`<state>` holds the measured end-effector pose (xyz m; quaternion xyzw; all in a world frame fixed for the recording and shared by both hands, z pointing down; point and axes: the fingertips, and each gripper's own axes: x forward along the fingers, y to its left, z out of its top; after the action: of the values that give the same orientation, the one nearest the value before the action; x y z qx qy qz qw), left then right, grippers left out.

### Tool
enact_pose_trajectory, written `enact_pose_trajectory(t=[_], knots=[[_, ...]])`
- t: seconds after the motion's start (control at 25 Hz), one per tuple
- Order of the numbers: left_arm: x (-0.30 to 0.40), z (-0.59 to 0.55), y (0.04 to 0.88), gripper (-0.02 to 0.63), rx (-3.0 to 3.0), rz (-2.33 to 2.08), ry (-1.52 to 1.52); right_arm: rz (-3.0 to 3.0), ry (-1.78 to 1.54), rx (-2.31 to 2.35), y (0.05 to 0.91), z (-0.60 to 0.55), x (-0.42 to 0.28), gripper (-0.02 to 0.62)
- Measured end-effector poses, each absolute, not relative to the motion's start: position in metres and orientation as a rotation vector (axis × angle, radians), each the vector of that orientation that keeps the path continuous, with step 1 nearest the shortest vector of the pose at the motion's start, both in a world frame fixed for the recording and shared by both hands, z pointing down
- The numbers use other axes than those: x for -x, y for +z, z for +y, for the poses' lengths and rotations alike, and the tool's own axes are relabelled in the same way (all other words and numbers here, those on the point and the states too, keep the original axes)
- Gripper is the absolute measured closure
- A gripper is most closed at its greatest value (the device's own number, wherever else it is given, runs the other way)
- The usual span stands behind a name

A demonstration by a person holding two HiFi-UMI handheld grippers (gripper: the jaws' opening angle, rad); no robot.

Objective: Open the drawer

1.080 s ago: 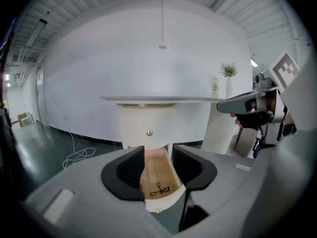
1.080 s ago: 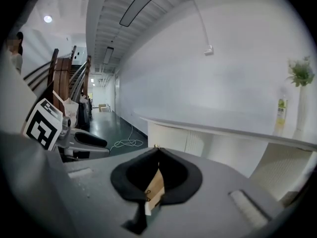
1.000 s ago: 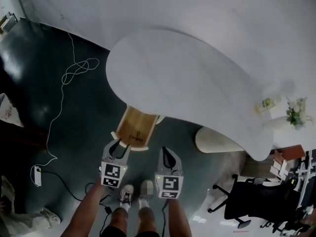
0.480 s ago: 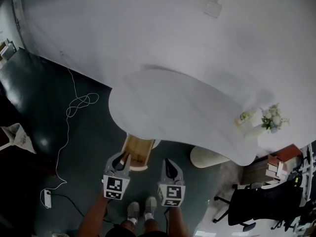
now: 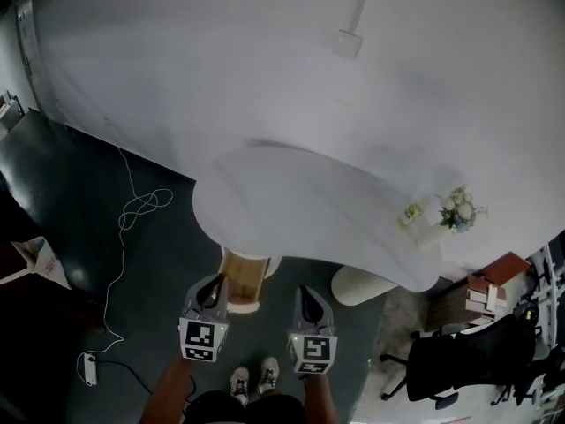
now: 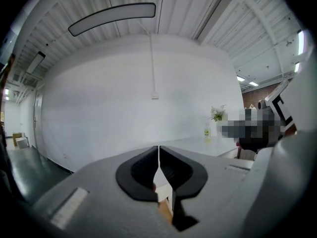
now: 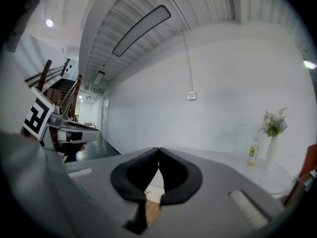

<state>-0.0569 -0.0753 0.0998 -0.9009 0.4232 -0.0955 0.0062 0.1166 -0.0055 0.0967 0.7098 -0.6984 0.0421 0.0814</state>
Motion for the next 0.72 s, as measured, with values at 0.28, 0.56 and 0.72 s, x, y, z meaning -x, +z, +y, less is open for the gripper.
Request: enact_pose_trajectory(t=[0.28, 0.56, 0.72], knots=[[0.07, -0.049, 0.083, 0.591, 2.814, 1.329, -0.275, -2.089, 0.063, -2.123, 0.073, 0.023, -0.108, 0.594], [0.063, -0.037, 0.073, 0.591, 2.806, 1.307, -0.273, -2.075, 0.049, -2.136, 0.064, 0.035, -0.116, 0.593], [0.06, -0.039, 0.065, 0.591, 2.793, 1.309, -0.256, -2.082, 0.037, -2.135, 0.061, 0.034, -0.117, 0.592]])
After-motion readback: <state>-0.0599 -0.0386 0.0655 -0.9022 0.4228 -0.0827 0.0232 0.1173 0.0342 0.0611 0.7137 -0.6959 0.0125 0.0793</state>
